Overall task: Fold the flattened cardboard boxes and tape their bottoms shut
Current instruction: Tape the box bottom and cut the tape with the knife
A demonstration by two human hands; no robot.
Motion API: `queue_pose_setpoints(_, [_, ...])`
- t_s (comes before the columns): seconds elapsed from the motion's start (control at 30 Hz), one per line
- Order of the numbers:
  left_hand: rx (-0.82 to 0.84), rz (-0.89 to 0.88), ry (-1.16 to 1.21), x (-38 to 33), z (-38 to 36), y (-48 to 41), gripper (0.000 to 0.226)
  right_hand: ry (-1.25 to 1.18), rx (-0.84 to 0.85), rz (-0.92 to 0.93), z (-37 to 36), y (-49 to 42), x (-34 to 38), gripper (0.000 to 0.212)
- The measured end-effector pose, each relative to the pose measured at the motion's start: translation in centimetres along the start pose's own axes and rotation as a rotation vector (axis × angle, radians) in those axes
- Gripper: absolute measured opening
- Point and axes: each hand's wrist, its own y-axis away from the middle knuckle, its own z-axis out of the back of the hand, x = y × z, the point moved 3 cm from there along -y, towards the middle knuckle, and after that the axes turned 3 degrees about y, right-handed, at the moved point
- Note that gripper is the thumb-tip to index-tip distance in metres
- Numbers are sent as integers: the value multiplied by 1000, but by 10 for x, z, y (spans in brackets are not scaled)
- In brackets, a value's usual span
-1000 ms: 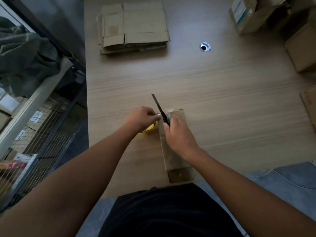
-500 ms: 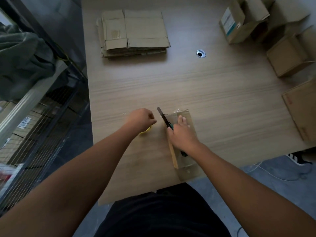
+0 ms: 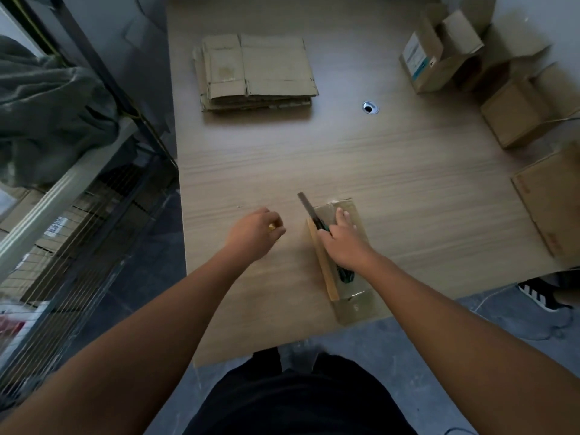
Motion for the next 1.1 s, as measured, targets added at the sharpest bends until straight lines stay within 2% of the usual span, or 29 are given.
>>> queue_pose_setpoints(0.1, [-8, 35, 93, -10, 4, 19, 17, -202, -263, 22, 8, 15, -11, 54])
queue_pose_setpoints(0.2, [-18, 41, 215, -31, 5, 41, 10, -298, -477, 16, 17, 44, -24, 35])
queue_pose_setpoints(0.27, [-10, 6, 260, -52, 2, 58, 12, -430, -438, 43, 16, 66, -34, 30])
queue_pose_setpoints(0.43, [20, -71, 367, -111, -29, 109, 14, -898, -187, 158, -5, 129, -70, 13])
queue_pose_setpoints(0.5, [41, -107, 413, -132, -46, 129, 16, -1012, -148, 165, -12, 155, -88, 14])
queue_pose_setpoints(0.57, [40, -136, 417, -151, -61, 151, 18, -1024, -146, 195, -15, 180, -103, 13])
queue_pose_setpoints(0.8, [-6, -154, 373, -188, -91, 212, 19, -844, -188, 324, -23, 239, -130, 15])
queue_pose_setpoints(0.97, [-28, -205, 335, -190, -98, 226, 14, -749, -205, 345, -29, 248, -132, 18])
queue_pose_setpoints(1.1, [-16, -183, 418, -182, -98, 231, 26, -771, -282, 314, -25, 246, -124, 13])
